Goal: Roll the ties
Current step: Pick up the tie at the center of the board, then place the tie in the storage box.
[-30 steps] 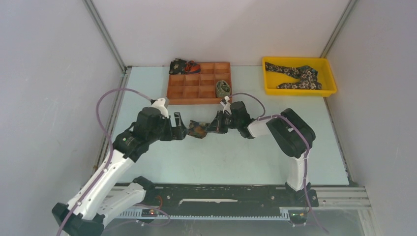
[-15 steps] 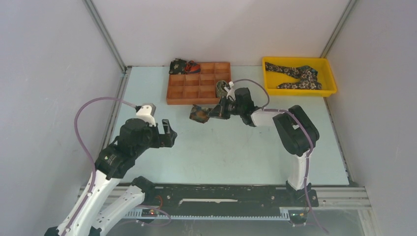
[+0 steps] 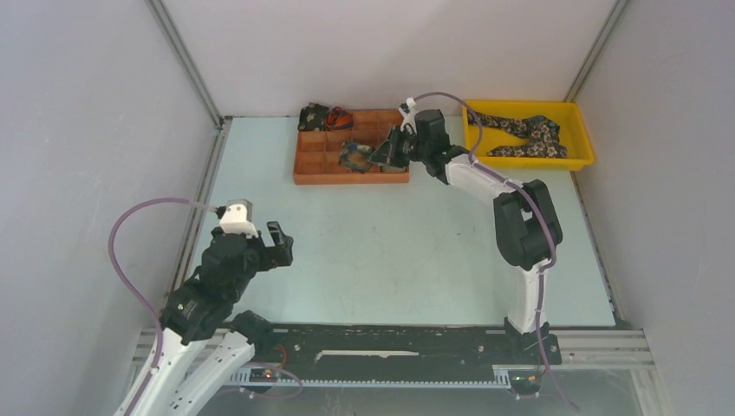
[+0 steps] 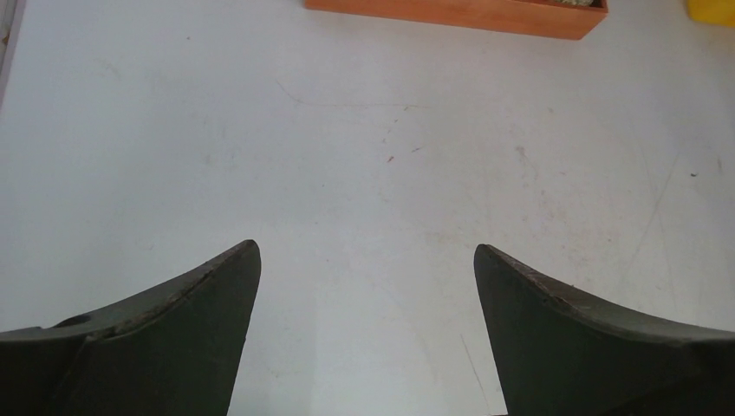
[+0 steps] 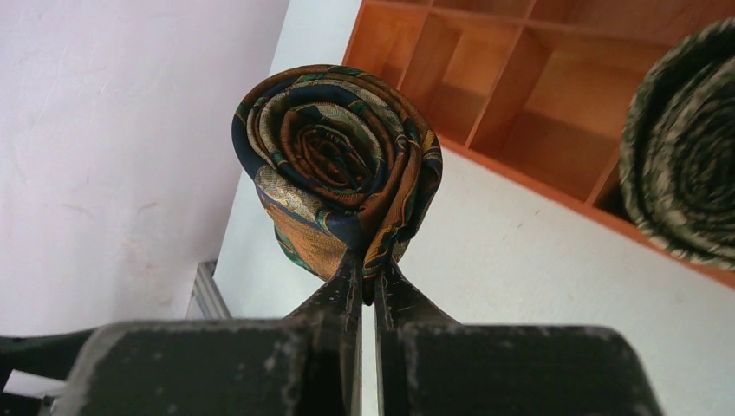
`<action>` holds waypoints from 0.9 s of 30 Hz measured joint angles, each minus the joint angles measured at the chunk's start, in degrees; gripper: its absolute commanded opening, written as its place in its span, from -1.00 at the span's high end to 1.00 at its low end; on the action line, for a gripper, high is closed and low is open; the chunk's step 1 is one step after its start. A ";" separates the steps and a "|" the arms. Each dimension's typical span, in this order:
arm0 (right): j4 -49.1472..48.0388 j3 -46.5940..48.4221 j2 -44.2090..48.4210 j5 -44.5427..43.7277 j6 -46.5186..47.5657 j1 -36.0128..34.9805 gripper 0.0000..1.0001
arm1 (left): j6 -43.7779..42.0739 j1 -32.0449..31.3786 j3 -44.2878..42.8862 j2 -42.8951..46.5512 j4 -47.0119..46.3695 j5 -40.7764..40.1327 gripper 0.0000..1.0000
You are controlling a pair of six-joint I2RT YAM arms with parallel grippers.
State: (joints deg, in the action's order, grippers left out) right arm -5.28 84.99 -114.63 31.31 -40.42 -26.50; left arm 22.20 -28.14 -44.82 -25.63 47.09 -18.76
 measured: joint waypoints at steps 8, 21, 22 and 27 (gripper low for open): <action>12.24 10.73 -4.63 -8.07 5.16 -0.11 1.00 | 0.26 0.00 4.33 5.20 -1.90 -3.04 -1.00; 24.46 25.51 -15.34 -18.10 11.19 -1.20 1.00 | -0.15 0.00 5.05 7.28 -3.72 -3.41 -0.99; 25.00 26.88 -16.35 -18.69 11.63 -1.42 1.00 | -0.22 0.00 5.18 7.48 -3.82 -3.39 -0.99; 28.37 32.94 -20.50 -22.14 14.12 -2.67 1.00 | -0.28 0.00 5.75 7.91 -4.39 -3.34 -0.99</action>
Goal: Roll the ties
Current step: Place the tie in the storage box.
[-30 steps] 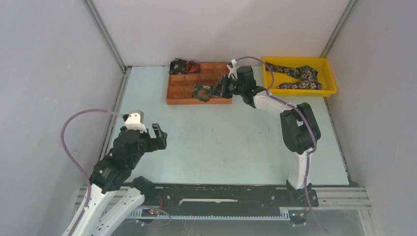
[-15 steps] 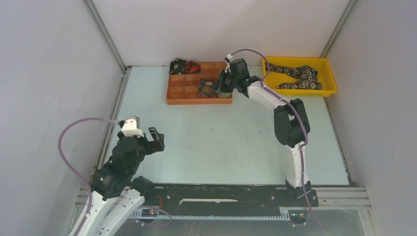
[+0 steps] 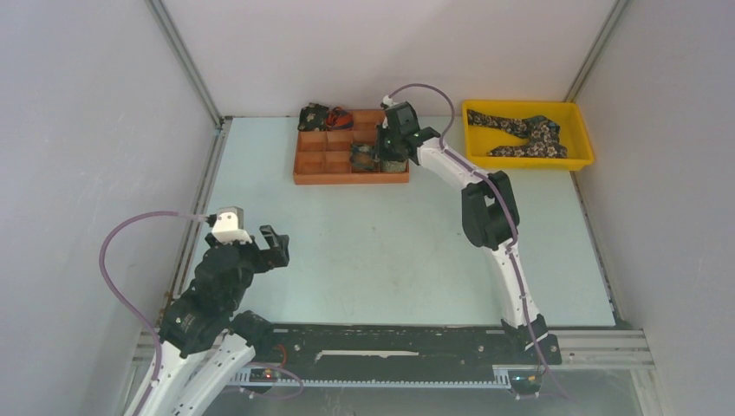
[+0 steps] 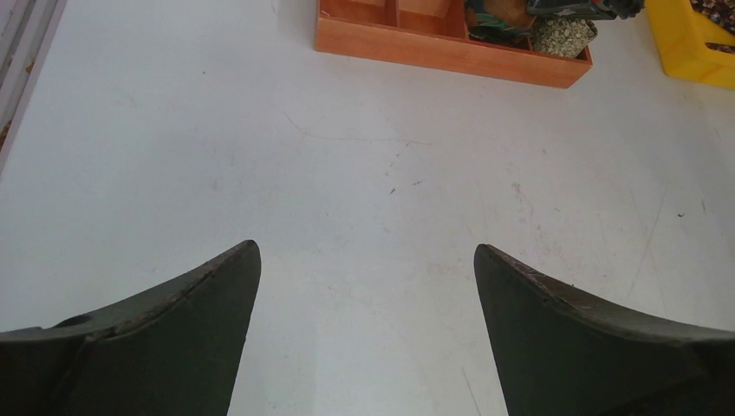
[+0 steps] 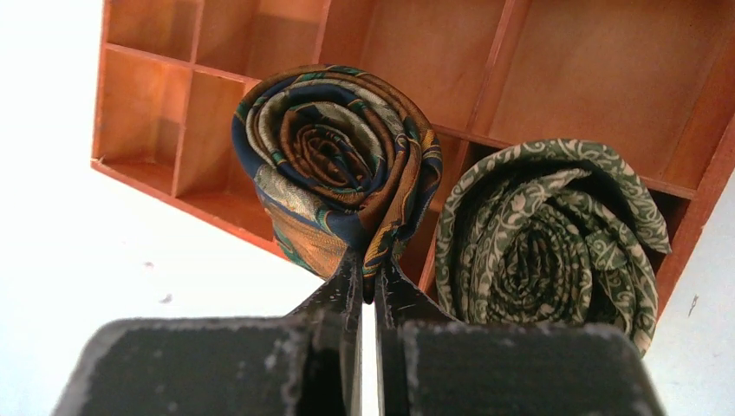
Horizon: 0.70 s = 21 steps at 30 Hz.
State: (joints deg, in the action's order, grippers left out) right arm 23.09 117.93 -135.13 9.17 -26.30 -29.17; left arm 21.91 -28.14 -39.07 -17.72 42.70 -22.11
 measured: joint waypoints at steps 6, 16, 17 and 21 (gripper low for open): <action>4.37 6.62 -4.04 -4.35 3.02 -1.11 1.00 | -0.09 0.00 0.00 0.13 -0.22 0.11 -0.99; 9.49 11.93 -8.37 -11.19 5.35 -2.91 1.00 | -0.50 0.00 0.00 0.13 -0.24 0.28 -0.99; 9.62 11.93 -8.57 -11.87 5.33 -3.10 1.00 | -0.52 0.00 0.00 0.13 -0.26 0.28 -0.99; 9.73 11.93 -8.68 -14.60 5.42 -3.87 1.00 | -0.55 0.00 0.00 0.13 -0.33 0.31 -0.99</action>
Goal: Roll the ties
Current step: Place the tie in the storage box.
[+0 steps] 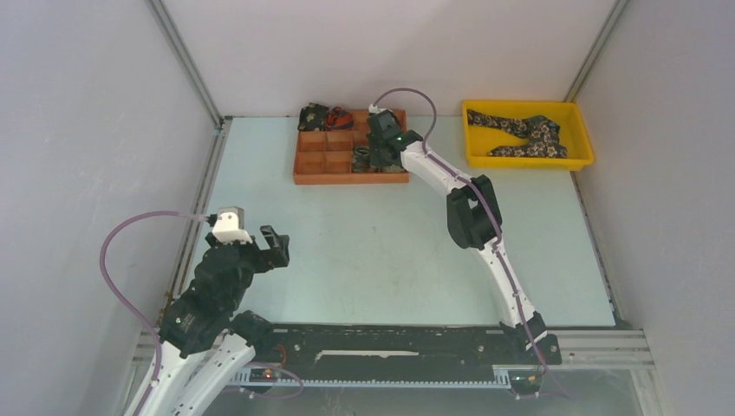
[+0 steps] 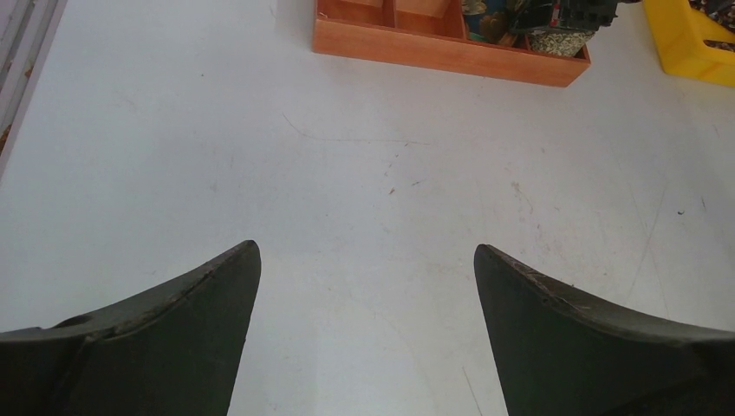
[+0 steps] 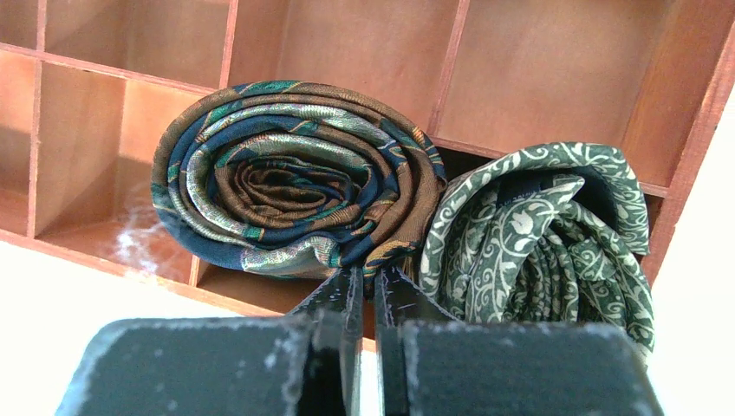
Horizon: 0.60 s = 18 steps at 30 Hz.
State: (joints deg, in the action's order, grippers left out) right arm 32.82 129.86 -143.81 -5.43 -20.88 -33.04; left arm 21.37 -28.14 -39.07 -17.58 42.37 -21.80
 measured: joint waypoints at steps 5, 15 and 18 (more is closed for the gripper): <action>0.24 -0.02 -0.02 -3.30 0.37 -1.03 1.00 | 0.00 0.00 0.00 0.00 -0.31 0.02 -0.99; -2.19 -5.86 2.69 -4.92 -1.46 -1.86 0.70 | 0.00 0.00 0.00 0.15 -0.31 0.02 -0.99; -2.86 -8.55 4.46 -5.40 -1.73 -2.40 0.57 | 0.00 0.00 0.00 0.20 -0.33 0.02 -0.99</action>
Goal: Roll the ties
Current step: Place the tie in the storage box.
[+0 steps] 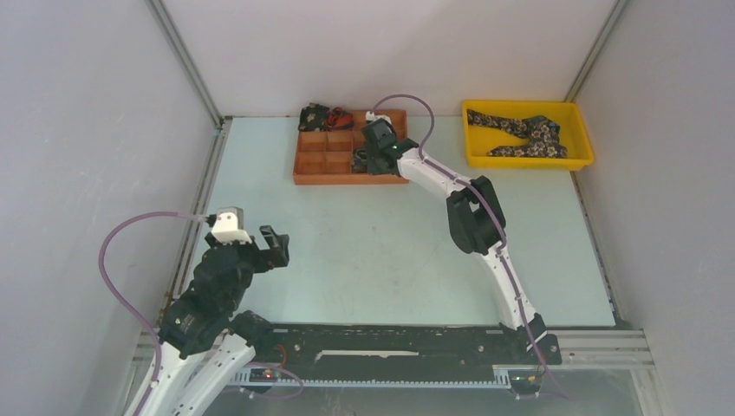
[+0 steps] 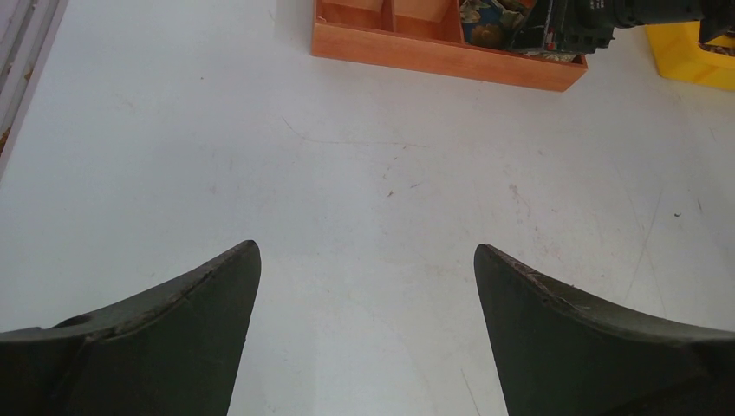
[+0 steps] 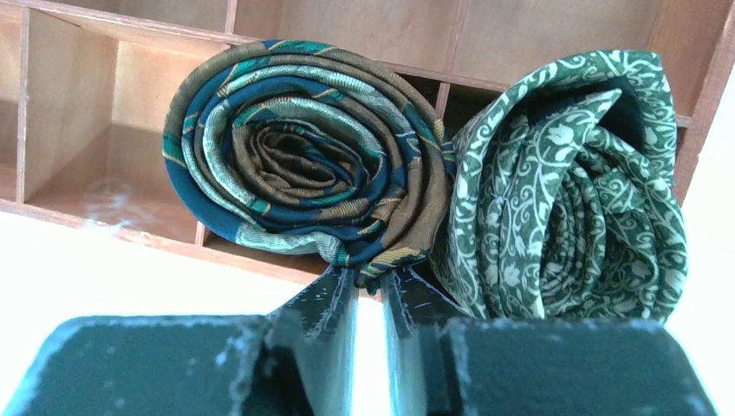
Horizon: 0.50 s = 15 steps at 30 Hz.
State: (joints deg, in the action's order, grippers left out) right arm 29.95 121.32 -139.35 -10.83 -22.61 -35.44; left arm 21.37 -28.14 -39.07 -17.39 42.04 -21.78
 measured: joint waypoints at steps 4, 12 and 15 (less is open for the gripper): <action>-0.02 -2.23 2.23 0.04 -0.20 -0.20 0.41 | -0.02 0.00 0.00 0.39 0.00 -0.02 -0.99; 4.37 -6.49 7.78 -1.36 0.28 -0.50 0.23 | 0.00 0.00 0.00 0.68 -0.04 -0.02 -0.99; 5.31 -7.30 10.03 -1.53 0.46 -0.66 0.22 | 0.00 0.00 0.00 0.68 -0.13 -0.02 -0.99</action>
State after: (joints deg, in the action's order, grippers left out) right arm 35.27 114.02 -129.32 -12.36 -22.15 -36.10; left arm 21.37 -28.14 -39.07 -16.71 41.91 -21.80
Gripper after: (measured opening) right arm 0.387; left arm 0.996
